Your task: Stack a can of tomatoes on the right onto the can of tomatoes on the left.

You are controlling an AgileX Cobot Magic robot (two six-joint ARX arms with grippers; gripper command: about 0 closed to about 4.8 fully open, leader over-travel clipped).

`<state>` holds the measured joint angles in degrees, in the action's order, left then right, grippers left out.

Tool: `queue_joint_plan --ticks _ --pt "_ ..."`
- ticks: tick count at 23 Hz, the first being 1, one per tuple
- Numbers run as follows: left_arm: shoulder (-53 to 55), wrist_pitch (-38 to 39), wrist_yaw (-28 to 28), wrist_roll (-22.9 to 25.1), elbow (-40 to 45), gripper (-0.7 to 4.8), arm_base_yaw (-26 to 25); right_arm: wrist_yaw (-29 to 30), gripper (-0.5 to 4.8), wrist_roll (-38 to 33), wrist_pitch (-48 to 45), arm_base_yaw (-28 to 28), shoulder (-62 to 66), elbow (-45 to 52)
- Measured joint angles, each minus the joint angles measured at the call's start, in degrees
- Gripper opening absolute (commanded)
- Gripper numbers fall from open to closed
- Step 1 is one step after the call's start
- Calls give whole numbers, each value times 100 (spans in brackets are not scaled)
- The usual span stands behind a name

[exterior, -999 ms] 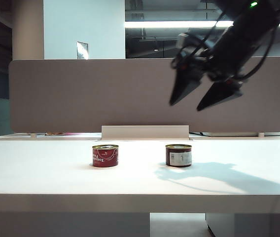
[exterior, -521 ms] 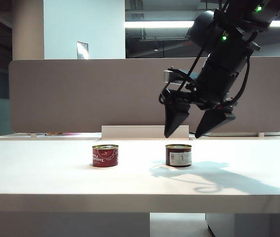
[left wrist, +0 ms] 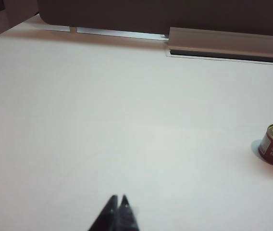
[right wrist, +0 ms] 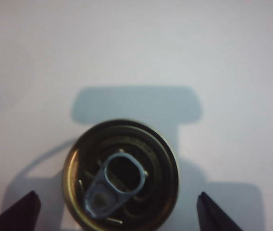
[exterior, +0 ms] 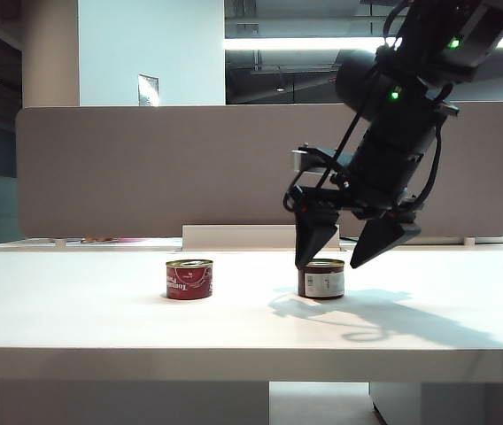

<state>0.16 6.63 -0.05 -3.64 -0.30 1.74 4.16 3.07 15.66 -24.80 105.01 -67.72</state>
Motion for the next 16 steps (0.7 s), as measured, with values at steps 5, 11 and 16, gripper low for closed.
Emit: queue_joint_plan --ticks 5,11,16 --pt "0 0 0 0 0 -6 0 2 479 -2 -273 -2 136 -2" --pt "0 -2 0 0 0 -6 0 4 479 -4 -363 -2 245 -2" --pt "0 -2 0 0 0 -6 0 2 479 -7 -518 -4 249 -2"
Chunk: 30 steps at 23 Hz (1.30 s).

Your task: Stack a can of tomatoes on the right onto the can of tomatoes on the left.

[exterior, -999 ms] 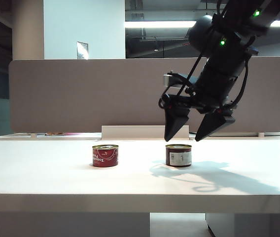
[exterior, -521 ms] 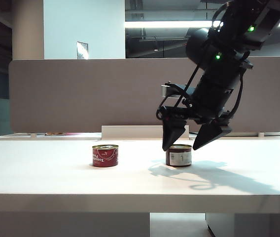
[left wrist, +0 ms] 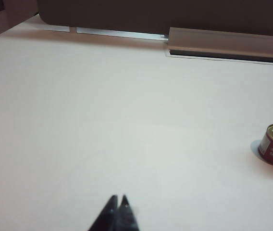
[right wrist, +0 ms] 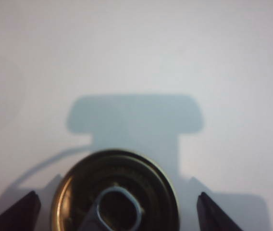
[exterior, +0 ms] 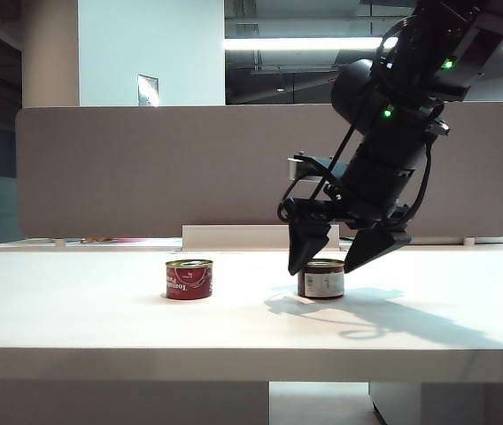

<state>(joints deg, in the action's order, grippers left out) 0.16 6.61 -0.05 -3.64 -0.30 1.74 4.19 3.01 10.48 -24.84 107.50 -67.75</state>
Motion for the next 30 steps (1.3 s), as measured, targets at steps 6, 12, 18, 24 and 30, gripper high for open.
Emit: queue_joint_plan --ticks 6,12,18,24,30 --pt "0 0 0 0 0 -6 0 0 479 0 -90 2 0 0" --pt "0 0 0 0 0 -6 0 -7 416 0 31 2 0 2" --pt "0 0 0 0 0 -6 0 -7 305 -11 166 2 0 2" --pt "0 0 0 0 0 -6 0 -9 291 0 157 2 0 2" --pt "0 0 0 0 0 -6 0 -7 192 -4 151 2 0 2"
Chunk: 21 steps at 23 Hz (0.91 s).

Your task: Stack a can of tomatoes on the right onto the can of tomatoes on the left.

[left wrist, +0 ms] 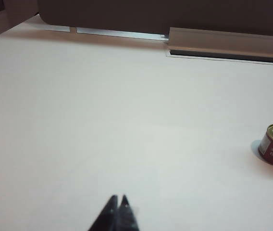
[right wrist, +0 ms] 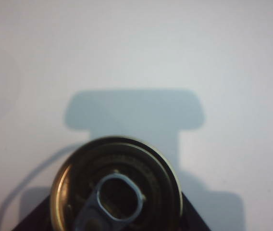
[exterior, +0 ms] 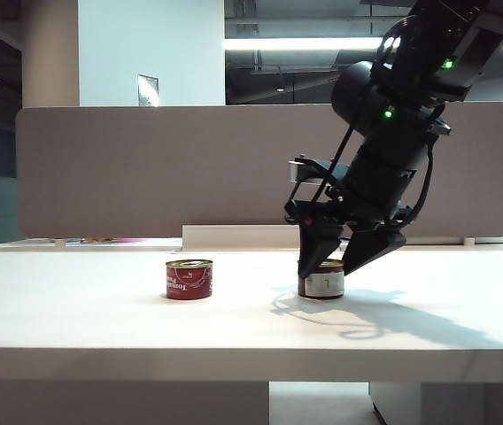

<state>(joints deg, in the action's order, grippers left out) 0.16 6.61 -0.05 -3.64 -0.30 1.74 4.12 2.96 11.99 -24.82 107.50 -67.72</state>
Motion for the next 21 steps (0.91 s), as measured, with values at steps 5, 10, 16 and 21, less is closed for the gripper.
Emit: queue_joint_plan --ticks 5,10,16,21 --pt "0 0 0 0 0 -6 0 2 183 2 -13 0 -4 -2" --pt "2 0 0 0 0 -6 0 0 183 2 127 2 -52 -79" --pt "0 0 2 0 0 -6 0 190 183 0 157 -101 -273 -522" --pt "0 0 0 0 0 -6 -2 267 183 2 238 -411 -278 -798"
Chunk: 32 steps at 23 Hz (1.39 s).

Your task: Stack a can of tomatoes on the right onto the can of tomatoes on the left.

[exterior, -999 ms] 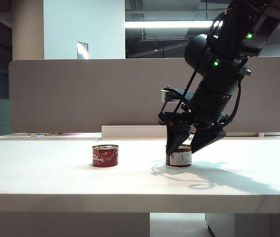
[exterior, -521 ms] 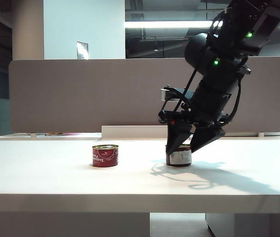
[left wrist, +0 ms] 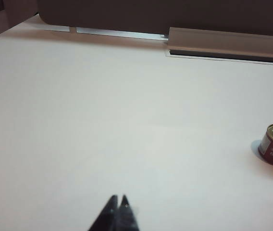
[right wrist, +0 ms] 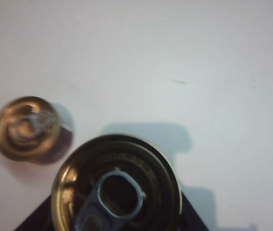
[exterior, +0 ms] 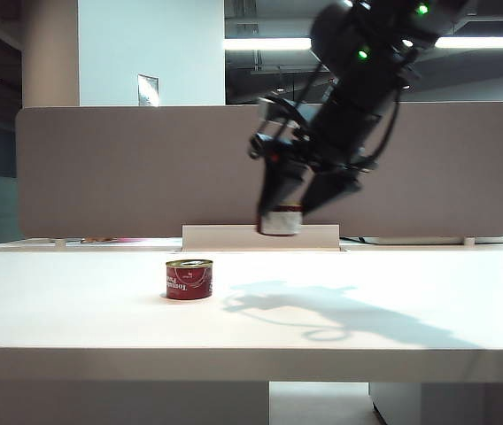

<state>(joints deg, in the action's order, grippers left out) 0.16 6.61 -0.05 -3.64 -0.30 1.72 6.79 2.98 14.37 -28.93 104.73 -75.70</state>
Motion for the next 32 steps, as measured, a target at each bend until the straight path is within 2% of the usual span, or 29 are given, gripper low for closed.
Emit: queue_joint_plan --ticks 6,15,22,32 --pt "0 0 2 0 0 -6 2 59 179 7 -507 -529 17 -63" --pt "0 -2 0 0 0 -6 2 74 179 9 -828 -870 461 -308" --pt "-2 0 2 0 2 -6 2 72 179 9 -595 -885 748 -741" --pt "0 -2 2 0 0 -6 2 46 179 9 319 -866 1344 -1622"
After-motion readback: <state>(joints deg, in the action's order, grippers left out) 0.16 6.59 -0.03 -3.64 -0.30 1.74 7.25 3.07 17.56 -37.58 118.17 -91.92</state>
